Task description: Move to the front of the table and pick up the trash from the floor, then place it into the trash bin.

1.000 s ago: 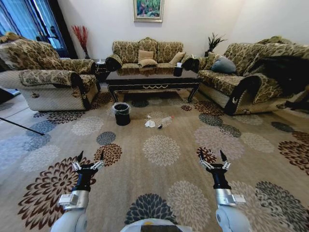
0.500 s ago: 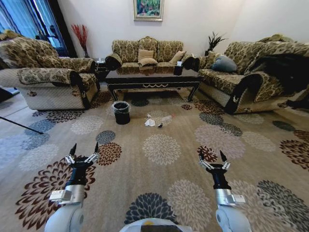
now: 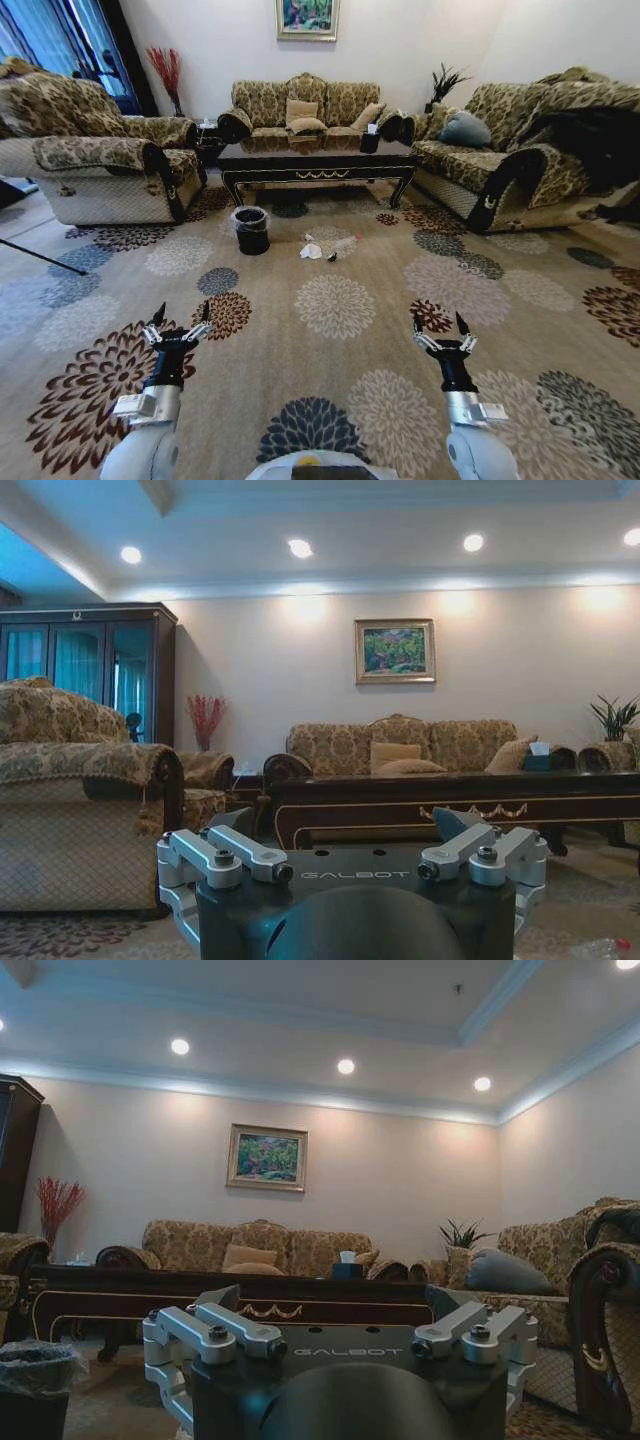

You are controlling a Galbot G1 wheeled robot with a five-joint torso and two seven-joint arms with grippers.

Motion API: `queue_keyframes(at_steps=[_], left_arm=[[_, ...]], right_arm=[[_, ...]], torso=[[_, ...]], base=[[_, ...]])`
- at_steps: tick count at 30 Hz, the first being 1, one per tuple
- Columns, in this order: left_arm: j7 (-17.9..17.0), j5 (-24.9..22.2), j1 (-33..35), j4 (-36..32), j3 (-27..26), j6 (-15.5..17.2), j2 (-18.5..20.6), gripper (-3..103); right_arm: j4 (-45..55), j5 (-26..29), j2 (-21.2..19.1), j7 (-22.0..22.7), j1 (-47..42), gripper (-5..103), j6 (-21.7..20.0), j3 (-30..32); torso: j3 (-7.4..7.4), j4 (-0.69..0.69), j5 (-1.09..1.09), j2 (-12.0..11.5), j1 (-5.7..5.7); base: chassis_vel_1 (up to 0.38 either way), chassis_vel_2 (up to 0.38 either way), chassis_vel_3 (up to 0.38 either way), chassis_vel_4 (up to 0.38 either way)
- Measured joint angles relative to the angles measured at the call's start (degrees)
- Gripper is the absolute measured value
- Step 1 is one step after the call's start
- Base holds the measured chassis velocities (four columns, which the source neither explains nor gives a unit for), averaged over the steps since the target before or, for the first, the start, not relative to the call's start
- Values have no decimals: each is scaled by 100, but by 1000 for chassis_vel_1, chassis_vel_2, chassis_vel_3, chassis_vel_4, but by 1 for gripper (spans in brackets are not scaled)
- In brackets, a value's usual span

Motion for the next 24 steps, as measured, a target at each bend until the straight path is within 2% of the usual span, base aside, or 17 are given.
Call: queue_keyframes(at_steps=[4,8,24], left_arm=[[5,13,10,15,4,0,-5,100],[8,11,15,62,13,-48,-6,100],[-57,280,196,178,16,-270,-94,100]], right_arm=[[-8,0,-1,0,14,100,7,-5],[-18,-3,0,0,20,100,13,-13],[38,-87,32,-155,-80,100,62,17]], torso=[[-100,0,0,-110,-9],[-139,0,0,-170,-29],[-127,0,0,-164,-33]], base=[[0,0,0,0],[0,0,0,0],[0,0,0,0]])
